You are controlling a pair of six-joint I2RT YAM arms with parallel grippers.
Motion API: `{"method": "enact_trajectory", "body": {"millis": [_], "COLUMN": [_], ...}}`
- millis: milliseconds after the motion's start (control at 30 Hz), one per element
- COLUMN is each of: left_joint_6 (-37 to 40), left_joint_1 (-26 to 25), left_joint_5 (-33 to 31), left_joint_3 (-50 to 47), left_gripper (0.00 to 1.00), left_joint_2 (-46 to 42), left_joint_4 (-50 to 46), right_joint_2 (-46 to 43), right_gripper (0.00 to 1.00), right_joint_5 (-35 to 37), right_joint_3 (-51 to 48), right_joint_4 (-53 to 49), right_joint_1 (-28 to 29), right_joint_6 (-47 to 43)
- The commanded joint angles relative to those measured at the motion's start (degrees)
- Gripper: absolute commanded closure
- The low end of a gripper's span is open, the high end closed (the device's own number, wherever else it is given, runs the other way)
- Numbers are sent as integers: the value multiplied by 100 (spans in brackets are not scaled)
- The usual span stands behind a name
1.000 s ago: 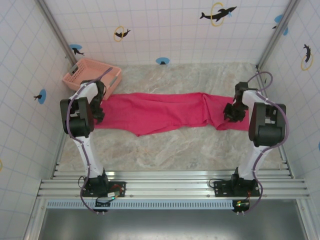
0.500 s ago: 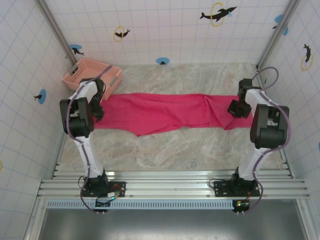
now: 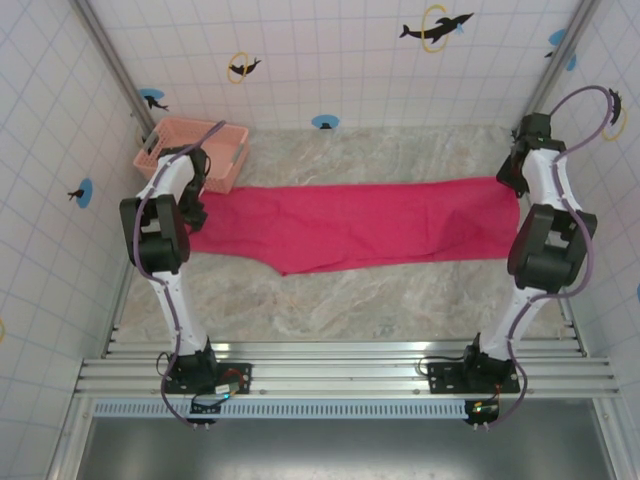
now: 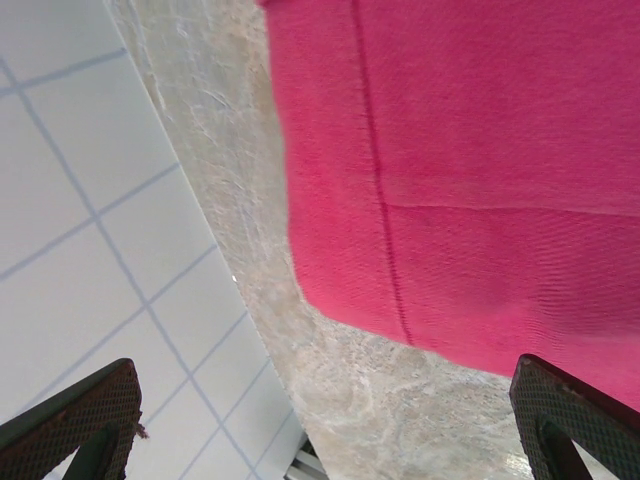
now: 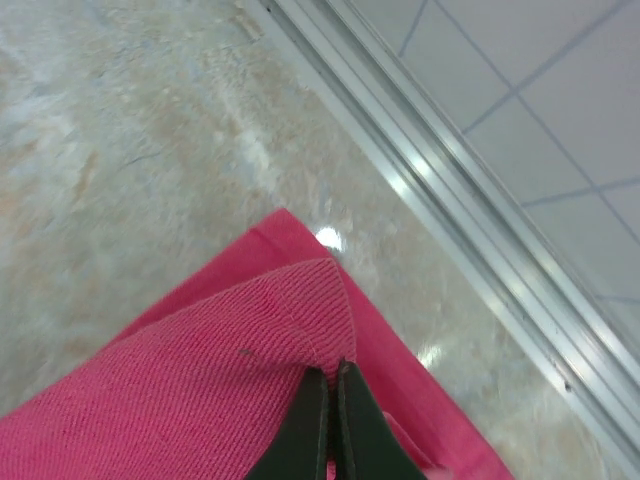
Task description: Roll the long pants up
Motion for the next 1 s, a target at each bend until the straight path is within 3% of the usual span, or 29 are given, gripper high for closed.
{"method": "enact_trajectory", "body": {"millis": [0, 33, 100, 167, 267, 700, 967], "left_joint_6": [184, 171, 163, 146, 164, 211, 167], "left_joint_1": [-81, -101, -142, -198, -244, -274, -452], "left_joint_5": [-161, -210, -214, -254, -329, -165, 130], "left_joint_3": [286, 330, 427, 477, 473, 695, 919], "left_gripper": [3, 3, 3, 3, 3, 3, 3], "left_joint_2": [305, 368, 496, 564, 584, 620, 776], "left_joint_4": [-258, -274, -333, -367, -364, -300, -396], "right_joint_2": [829, 1016, 1415, 1649, 1734, -711, -723], "right_gripper": [100, 100, 67, 41, 30, 30, 33], "right_joint_5": [436, 430, 361, 305, 382, -38, -521], "right_joint_3": [656, 850, 1238, 1594, 1664, -906, -2099], "right_joint_4": [-383, -429, -495, -640, -752, -1154, -615], "right_joint_1": [-19, -16, 1, 30, 56, -378, -424], "right_joint_6": [-98, -88, -96, -140, -213, -357, 146]}}
